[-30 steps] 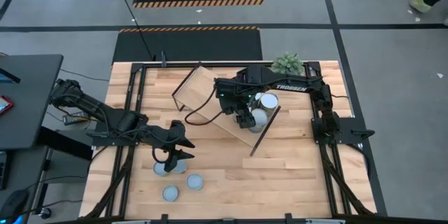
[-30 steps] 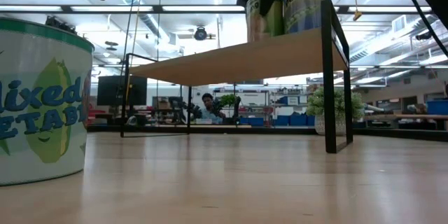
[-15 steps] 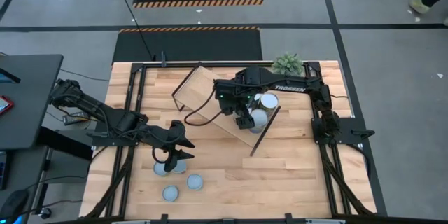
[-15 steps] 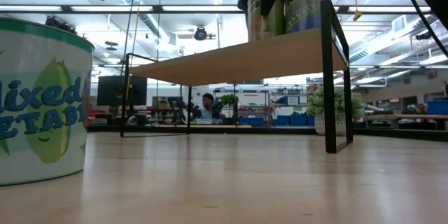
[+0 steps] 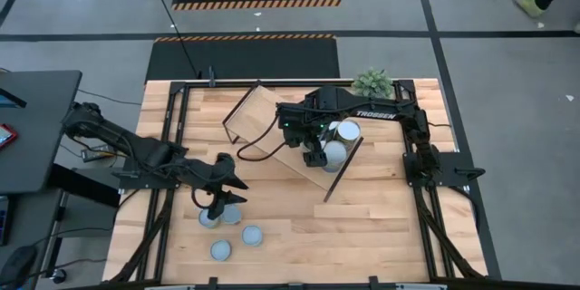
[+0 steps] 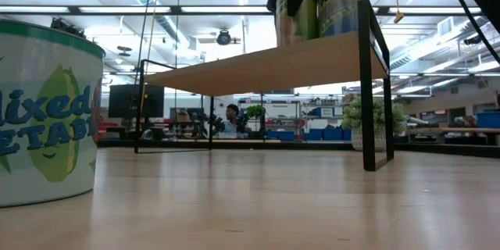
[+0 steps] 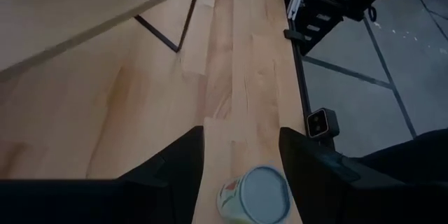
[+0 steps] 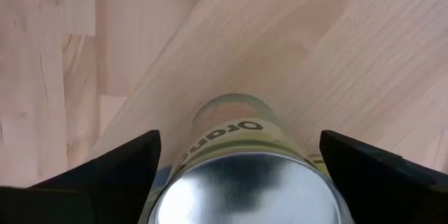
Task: Pick and place cans onto a shelf
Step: Put the canned oranges on the shelf, then put the canned diced tomatoes on the shelf
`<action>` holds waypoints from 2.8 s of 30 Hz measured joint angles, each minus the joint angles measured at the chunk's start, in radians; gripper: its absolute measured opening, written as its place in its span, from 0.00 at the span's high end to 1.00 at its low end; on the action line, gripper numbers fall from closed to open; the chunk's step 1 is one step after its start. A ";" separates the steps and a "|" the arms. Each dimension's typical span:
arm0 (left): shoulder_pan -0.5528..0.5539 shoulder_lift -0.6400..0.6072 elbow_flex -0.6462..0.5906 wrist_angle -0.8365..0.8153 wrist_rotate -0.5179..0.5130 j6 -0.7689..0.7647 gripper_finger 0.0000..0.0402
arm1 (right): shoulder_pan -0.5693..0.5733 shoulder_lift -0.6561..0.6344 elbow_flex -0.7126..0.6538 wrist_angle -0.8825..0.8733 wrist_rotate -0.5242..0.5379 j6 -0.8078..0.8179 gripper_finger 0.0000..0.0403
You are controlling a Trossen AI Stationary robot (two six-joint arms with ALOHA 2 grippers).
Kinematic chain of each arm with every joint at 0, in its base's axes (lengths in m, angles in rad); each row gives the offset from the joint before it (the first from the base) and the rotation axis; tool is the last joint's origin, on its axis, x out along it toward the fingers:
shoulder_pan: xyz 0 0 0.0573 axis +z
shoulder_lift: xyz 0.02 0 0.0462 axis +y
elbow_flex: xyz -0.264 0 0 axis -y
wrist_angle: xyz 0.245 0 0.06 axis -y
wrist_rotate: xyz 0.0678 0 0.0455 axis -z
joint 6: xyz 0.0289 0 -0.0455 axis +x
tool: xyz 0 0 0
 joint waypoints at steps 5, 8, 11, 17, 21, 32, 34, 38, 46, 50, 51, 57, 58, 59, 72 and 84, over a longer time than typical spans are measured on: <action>0.001 -0.094 0.000 -0.063 -0.001 0.000 0.52 | 0.000 -0.001 0.000 0.016 0.000 0.012 0.01; 0.001 -0.136 0.000 -0.093 -0.001 -0.004 0.52 | 0.000 -0.001 0.006 0.035 0.000 0.024 0.01; 0.001 -0.169 0.000 -0.102 -0.001 -0.007 0.52 | 0.000 -0.003 0.029 0.055 0.000 0.033 0.01; -0.001 -0.208 0.001 -0.159 0.048 -0.030 0.52 | -0.001 -0.004 0.101 0.080 0.030 0.045 0.01; -0.002 -0.212 0.001 -0.231 0.114 -0.068 0.52 | 0.010 -0.003 0.115 0.143 0.034 0.045 0.01; -0.002 -0.203 0.001 -0.400 0.135 -0.100 0.52 | 0.101 0.006 0.106 0.335 0.082 0.078 0.01; -0.002 -0.196 0.000 -0.397 0.134 -0.098 0.52 | 0.120 0.012 0.090 0.352 0.084 0.095 0.01; -0.025 -0.184 -0.030 -0.359 0.130 -0.114 0.52 | 0.162 0.041 0.071 0.397 0.081 0.134 0.01; -0.171 -0.159 -0.077 -0.212 0.118 -0.189 0.52 | 0.265 0.072 0.072 0.499 0.110 0.211 0.01; -0.233 -0.119 -0.077 -0.189 0.087 -0.213 0.52 | 0.301 0.086 0.073 0.504 0.126 0.274 0.01; -0.245 -0.106 -0.077 -0.180 0.085 -0.221 0.52 | 0.310 0.089 0.074 0.515 0.130 0.288 0.01; -0.290 -0.020 -0.077 -0.093 0.074 -0.297 0.52 | 0.367 0.091 0.072 0.516 0.164 0.330 0.01; -0.295 -0.006 -0.077 -0.073 0.074 -0.314 0.52 | 0.378 0.091 0.072 0.512 0.173 0.335 0.01; -0.300 0.008 -0.077 -0.063 0.072 -0.328 0.52 | 0.390 0.091 0.072 0.506 0.181 0.344 0.01; -0.373 0.135 -0.077 0.189 0.054 -0.599 0.52 | 0.602 0.089 -0.017 0.520 0.314 0.530 0.01; -0.418 0.193 0.067 -0.020 0.025 -0.553 0.52 | 0.663 0.091 -0.189 0.690 0.341 0.699 0.01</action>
